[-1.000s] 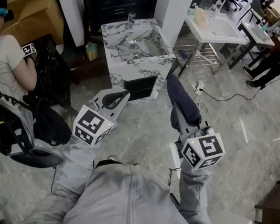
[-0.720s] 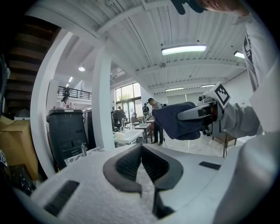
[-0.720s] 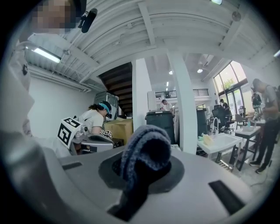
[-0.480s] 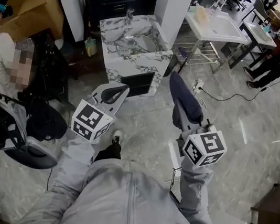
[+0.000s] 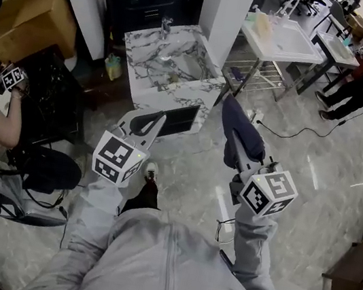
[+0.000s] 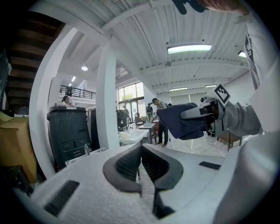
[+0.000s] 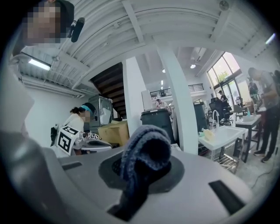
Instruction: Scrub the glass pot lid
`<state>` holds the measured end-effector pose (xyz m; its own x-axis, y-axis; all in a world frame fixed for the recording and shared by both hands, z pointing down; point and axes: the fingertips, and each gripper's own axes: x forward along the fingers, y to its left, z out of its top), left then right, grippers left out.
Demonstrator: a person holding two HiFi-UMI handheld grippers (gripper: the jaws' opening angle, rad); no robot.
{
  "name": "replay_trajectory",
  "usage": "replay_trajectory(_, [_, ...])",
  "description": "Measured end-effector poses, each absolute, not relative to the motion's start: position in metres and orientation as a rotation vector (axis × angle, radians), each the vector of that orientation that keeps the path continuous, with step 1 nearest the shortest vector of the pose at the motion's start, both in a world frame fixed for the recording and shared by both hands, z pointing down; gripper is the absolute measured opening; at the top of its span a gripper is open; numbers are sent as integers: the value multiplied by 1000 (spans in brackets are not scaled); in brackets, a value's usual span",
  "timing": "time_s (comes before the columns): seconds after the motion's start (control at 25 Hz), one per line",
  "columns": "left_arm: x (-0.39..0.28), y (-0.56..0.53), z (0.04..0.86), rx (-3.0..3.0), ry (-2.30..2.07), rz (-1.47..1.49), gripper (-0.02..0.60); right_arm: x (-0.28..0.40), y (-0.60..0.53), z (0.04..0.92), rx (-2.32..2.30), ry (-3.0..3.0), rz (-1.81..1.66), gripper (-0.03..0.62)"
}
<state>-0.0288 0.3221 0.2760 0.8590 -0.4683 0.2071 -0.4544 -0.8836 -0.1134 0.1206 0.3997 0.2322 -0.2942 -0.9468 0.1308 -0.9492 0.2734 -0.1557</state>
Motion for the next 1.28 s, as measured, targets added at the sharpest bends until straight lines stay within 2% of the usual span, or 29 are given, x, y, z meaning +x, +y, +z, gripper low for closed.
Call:
replay_trajectory(0.52, [-14,150,275,-2988,720,-373,26,134,227,236,1884,-2352,313,58])
replay_trajectory(1.28, [-27,25,315,-3081,757,-429,26,123,100,267,1822,-2305,399,58])
